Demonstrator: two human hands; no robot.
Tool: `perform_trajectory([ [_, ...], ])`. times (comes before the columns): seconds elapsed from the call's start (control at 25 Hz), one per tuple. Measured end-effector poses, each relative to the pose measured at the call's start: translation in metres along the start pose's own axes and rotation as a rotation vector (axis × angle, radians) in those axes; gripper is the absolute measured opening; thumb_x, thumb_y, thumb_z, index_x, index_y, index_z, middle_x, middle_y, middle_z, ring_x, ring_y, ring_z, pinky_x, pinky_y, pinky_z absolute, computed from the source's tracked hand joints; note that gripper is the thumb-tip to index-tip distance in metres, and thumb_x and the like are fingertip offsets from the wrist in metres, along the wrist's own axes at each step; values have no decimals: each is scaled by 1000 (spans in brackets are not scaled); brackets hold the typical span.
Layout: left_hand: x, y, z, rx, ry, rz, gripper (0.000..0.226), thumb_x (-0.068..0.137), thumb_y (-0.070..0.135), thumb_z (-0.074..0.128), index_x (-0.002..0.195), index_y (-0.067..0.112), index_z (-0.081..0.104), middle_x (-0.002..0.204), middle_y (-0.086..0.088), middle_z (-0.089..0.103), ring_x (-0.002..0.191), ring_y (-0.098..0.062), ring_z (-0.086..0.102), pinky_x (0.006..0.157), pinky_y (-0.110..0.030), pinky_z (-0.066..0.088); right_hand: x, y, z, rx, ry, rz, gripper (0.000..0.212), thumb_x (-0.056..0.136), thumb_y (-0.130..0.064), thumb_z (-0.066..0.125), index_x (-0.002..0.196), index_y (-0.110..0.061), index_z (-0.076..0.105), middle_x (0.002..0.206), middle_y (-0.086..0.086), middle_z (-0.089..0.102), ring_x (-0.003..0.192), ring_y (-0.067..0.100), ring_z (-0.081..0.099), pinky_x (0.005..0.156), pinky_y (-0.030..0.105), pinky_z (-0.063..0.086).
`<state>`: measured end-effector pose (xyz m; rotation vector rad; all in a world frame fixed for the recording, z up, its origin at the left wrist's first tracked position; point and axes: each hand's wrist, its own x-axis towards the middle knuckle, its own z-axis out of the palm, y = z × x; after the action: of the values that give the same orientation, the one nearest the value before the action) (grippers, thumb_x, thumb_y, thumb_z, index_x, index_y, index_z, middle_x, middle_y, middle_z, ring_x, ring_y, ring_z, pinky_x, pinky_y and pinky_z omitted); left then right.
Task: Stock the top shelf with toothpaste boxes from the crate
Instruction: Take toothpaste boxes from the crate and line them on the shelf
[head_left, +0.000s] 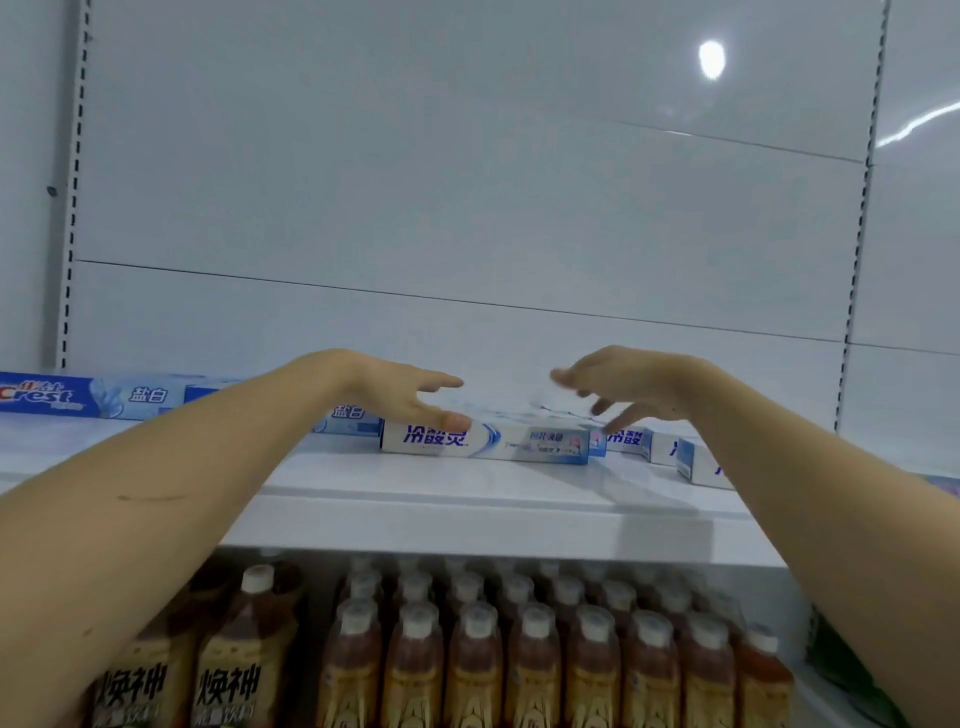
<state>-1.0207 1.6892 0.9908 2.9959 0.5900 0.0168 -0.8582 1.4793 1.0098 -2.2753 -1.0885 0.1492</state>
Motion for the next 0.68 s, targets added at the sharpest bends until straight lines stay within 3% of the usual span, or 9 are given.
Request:
perform_trajectory([
  [0.08, 1, -16, -7, 11, -49, -55, 129, 42, 99, 50, 152, 48, 7, 161, 12, 20, 146, -15, 24, 120, -41, 19, 9, 4, -3, 19, 152, 142, 51, 101, -35, 48, 138, -2, 44, 132, 16, 52, 106, 34, 62, 87, 45, 57],
  [0.24, 6, -16, 0, 132, -118, -86, 115, 57, 94, 47, 153, 47, 4, 162, 12, 16, 148, -16, 20, 121, -40, 15, 23, 2, 26, 109, 33, 241, 39, 99, -17, 49, 135, -2, 48, 127, 17, 55, 120, 35, 58, 98, 46, 51],
  [0.4, 4, -1, -1, 199, -154, -171, 94, 78, 84, 38, 152, 47, -7, 165, 4, -1, 151, -22, 9, 118, -42, 8, 34, -13, 34, 134, 10, 292, 40, 100, -26, 49, 131, -1, 47, 120, 15, 55, 98, 30, 61, 80, 36, 55],
  [0.52, 1, -1, -2, 168, -180, -152, 103, 73, 87, 40, 152, 44, -10, 165, 6, -1, 151, -21, 8, 119, -42, 11, 43, -20, 37, -78, 14, 315, 38, 100, -28, 44, 132, -7, 40, 124, 15, 51, 90, 29, 61, 71, 38, 57],
  [0.6, 0, -11, -5, 146, -185, -130, 117, 63, 90, 44, 153, 40, -12, 165, 7, 3, 151, -20, 10, 121, -42, 12, 47, -24, 41, -163, 21, 312, 34, 101, -25, 40, 128, -5, 40, 115, 15, 50, 90, 27, 58, 81, 34, 53],
  [0.68, 2, -20, -4, 198, -173, -144, 118, 64, 91, 46, 153, 38, -11, 165, 5, 1, 151, -21, 11, 121, -43, 11, 51, -25, 45, -195, 34, 295, 25, 101, -21, 41, 119, -3, 43, 101, 13, 50, 83, 23, 51, 78, 29, 43],
])
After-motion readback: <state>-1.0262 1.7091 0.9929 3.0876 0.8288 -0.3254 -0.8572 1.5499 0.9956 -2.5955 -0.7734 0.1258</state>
